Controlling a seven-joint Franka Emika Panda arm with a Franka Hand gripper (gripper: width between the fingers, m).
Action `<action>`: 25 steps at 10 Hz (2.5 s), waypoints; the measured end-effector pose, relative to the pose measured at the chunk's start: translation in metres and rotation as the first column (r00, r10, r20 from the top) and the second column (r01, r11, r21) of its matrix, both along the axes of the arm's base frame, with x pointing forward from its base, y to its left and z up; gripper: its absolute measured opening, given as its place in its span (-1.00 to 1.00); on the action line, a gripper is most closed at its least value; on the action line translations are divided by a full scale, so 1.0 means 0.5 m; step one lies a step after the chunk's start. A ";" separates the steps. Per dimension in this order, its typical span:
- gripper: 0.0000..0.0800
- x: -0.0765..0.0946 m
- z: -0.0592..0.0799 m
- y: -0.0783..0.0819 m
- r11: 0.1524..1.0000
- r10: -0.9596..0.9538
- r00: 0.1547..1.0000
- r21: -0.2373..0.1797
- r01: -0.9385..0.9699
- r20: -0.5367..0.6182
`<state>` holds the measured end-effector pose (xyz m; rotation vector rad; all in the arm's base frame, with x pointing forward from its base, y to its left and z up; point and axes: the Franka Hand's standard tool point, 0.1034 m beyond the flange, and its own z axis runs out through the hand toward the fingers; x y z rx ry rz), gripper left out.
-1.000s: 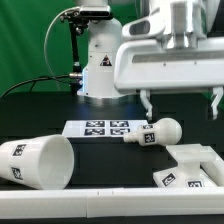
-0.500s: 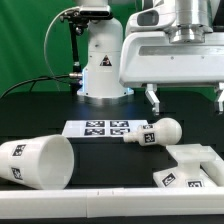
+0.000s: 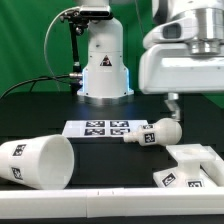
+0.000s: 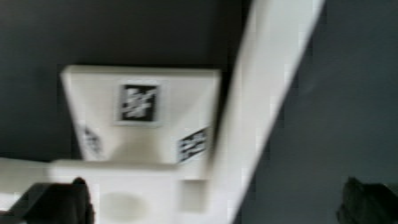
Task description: Assemble lamp
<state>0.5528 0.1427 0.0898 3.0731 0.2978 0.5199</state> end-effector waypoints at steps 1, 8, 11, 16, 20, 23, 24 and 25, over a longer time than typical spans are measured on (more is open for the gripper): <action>0.75 0.003 0.001 -0.011 0.998 0.053 0.999 -0.024 -0.053 0.002; 0.75 -0.037 0.016 0.031 0.783 0.575 0.801 -0.170 -0.598 -0.167; 0.75 -0.033 0.019 0.007 0.648 0.702 0.681 -0.209 -0.732 -0.209; 0.75 -0.110 -0.023 0.012 0.333 0.808 0.375 -0.173 -0.927 -0.455; 0.75 -0.124 -0.032 0.016 0.138 0.857 0.209 -0.180 -0.974 -0.470; 0.75 -0.167 -0.053 0.018 0.243 0.809 0.302 -0.182 -0.953 -0.505; 0.75 -0.192 -0.060 0.018 0.254 0.797 0.310 -0.177 -0.951 -0.519; 0.75 -0.214 -0.068 0.013 0.263 0.769 0.315 -0.174 -0.949 -0.556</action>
Offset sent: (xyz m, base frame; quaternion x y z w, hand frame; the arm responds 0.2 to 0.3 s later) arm 0.0000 0.0000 0.0000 0.0000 0.0000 -0.1296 0.9916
